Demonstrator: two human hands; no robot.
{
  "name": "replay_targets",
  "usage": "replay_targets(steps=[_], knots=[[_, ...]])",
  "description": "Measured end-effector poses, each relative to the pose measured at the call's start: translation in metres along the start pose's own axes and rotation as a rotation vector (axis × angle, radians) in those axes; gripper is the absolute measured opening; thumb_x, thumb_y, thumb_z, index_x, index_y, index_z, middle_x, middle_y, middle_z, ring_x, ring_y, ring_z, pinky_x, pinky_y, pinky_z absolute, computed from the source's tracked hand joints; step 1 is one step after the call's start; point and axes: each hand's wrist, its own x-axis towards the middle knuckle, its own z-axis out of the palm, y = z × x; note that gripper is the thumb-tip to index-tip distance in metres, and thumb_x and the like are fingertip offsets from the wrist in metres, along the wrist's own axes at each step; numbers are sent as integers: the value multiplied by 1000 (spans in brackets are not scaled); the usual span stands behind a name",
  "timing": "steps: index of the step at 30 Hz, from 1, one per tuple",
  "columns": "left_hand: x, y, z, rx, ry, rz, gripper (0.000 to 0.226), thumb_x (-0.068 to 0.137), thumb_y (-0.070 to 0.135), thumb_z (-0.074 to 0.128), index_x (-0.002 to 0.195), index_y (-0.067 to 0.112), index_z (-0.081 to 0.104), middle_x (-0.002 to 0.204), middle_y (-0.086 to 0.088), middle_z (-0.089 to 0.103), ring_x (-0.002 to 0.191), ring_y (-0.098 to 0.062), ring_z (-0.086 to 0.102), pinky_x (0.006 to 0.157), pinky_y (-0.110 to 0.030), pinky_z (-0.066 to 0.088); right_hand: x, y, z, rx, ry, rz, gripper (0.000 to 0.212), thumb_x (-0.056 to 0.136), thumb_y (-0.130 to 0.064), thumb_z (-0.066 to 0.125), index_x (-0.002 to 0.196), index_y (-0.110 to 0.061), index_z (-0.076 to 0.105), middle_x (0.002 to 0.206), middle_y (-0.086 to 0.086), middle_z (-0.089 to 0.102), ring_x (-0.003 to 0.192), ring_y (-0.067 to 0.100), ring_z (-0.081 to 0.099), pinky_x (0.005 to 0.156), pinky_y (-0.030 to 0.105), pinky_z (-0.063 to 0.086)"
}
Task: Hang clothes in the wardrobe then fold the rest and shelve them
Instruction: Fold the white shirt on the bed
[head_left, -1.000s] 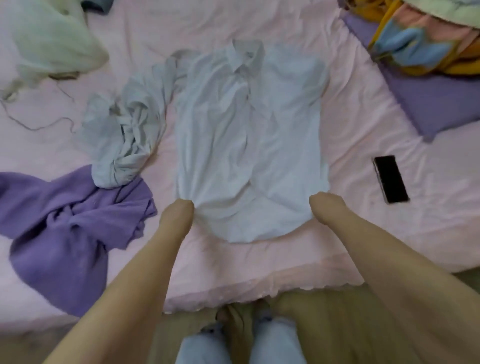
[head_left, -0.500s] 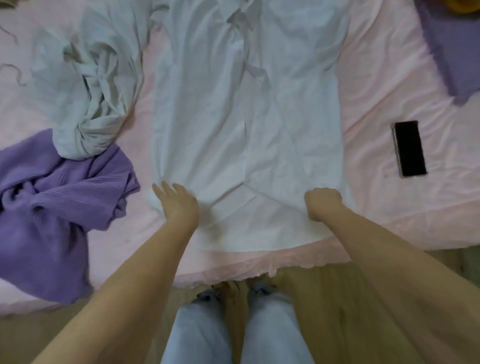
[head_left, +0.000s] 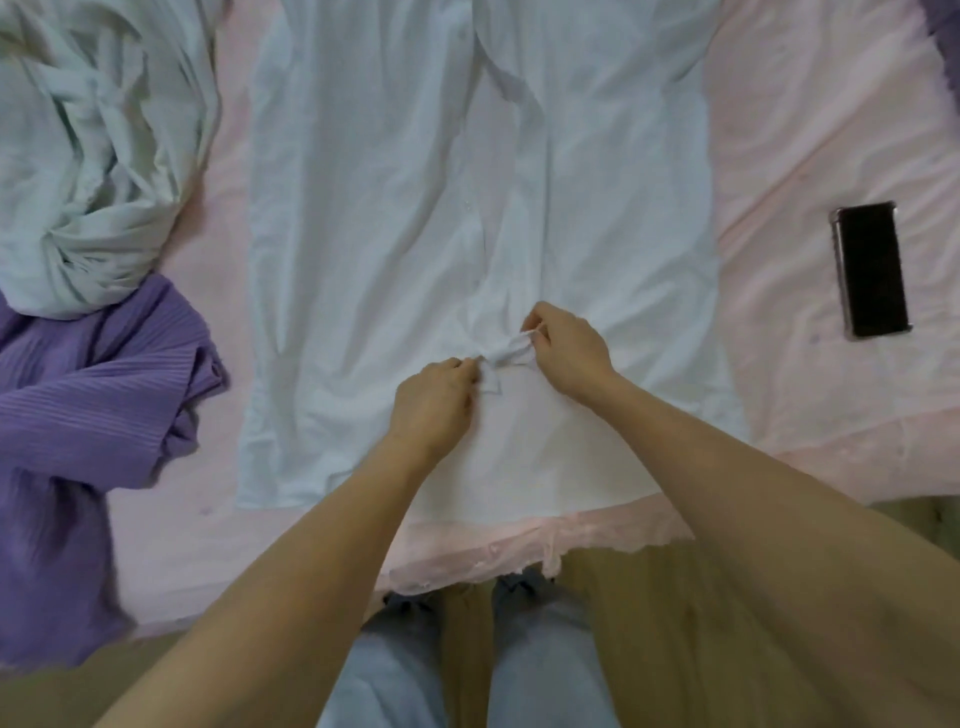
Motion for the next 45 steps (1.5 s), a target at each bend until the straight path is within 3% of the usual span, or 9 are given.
replay_targets(steps=[5,9,12,18,27,35,40,42,45], knots=[[2,-8,-22,-360,-100,-92,40,99,32,45,62,20,37,58,4,44,56,-17,40,52,-32,27,7,3,-10,22,160,-54,17,85,4,41,95,-10,39,96,11,48,81,27,47,65,33,31],[7,-12,-31,-483,-77,-223,25,89,6,39,64,9,39,57,1,38,55,-18,34,52,-30,25,-10,13,9,-115,198,-450,22,82,-16,62,95,-2,53,116,19,52,104,34,51,85,40,47],[8,-9,-33,-554,-119,-276,28,89,7,37,62,13,32,57,0,34,53,-16,29,51,-28,22,-11,27,24,-380,104,-477,50,76,-41,71,102,-1,57,122,21,55,117,37,52,99,47,44],[0,-7,-28,-474,-235,-165,34,96,23,46,64,12,45,58,1,41,55,-17,35,54,-29,28,-4,0,23,-232,303,-329,11,72,-8,61,82,-2,61,95,15,59,86,35,58,74,39,46],[-23,-5,-27,-177,-266,228,23,94,32,59,97,14,74,96,1,65,81,-13,52,70,-31,45,-66,-23,30,-336,584,-333,37,62,6,31,84,-7,57,89,9,56,81,27,51,77,35,36],[-83,-8,-6,3,-301,436,30,98,31,46,105,23,74,100,4,65,92,-17,60,68,-29,43,-126,-14,58,-311,371,-276,43,58,19,58,95,-2,64,72,12,58,63,32,57,59,36,41],[-101,-18,21,196,-524,504,34,99,31,43,130,26,57,125,0,60,112,-22,57,83,-33,46,-150,-3,80,-357,-99,-176,48,81,2,49,127,-13,49,109,8,57,100,30,55,77,36,39],[-102,-25,24,191,-438,464,31,98,29,43,123,22,61,120,0,63,107,-21,58,77,-31,45,-158,-1,86,-315,-232,-117,31,88,-10,48,119,-14,51,107,6,59,97,28,58,75,36,46],[-105,-38,25,100,-184,352,24,95,24,48,112,18,65,106,1,64,101,-20,57,71,-31,42,-171,1,98,-272,-62,-141,28,95,-32,49,116,-13,51,102,4,58,93,24,57,70,36,48]])
